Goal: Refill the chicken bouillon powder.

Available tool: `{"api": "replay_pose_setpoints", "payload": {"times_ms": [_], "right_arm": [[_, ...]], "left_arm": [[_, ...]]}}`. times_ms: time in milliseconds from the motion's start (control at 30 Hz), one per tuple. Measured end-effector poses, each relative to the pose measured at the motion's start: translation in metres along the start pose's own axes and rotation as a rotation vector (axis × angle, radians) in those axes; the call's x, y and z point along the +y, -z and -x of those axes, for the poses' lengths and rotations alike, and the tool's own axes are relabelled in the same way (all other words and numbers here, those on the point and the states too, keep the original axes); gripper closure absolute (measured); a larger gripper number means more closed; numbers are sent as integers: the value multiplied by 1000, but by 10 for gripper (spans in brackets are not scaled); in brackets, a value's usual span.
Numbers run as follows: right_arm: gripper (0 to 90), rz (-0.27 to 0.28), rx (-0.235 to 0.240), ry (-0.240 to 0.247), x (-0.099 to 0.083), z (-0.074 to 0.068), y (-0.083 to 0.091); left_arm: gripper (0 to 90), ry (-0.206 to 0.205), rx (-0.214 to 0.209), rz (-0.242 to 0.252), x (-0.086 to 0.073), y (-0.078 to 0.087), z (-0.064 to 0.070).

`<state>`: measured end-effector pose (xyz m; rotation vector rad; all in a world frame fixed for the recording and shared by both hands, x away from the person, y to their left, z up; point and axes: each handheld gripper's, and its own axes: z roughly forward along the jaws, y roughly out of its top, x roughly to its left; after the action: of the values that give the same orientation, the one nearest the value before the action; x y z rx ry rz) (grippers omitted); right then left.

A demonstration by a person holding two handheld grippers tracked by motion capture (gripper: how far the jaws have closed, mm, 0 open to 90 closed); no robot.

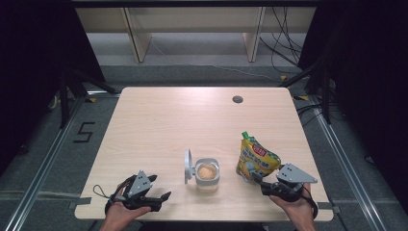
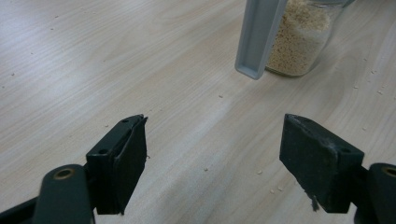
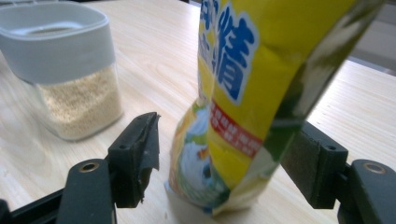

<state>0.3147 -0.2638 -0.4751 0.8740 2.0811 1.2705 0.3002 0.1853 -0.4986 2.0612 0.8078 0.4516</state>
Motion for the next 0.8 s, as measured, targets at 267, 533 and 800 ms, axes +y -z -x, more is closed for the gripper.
{"api": "replay_pose_setpoints", "payload": {"times_ms": [267,533,800], "right_arm": [[304,-58,-9,-65,-4,-3,11],[264,-91,-14,-32,-8,-5,15],[250,-144,-16,-38,-12,-9,21]], "left_arm": [[225,17,-2,-11,0,1,0],[225,16,-4,-11,0,1,0],[225,11,-4,-10,0,1,0]]}}
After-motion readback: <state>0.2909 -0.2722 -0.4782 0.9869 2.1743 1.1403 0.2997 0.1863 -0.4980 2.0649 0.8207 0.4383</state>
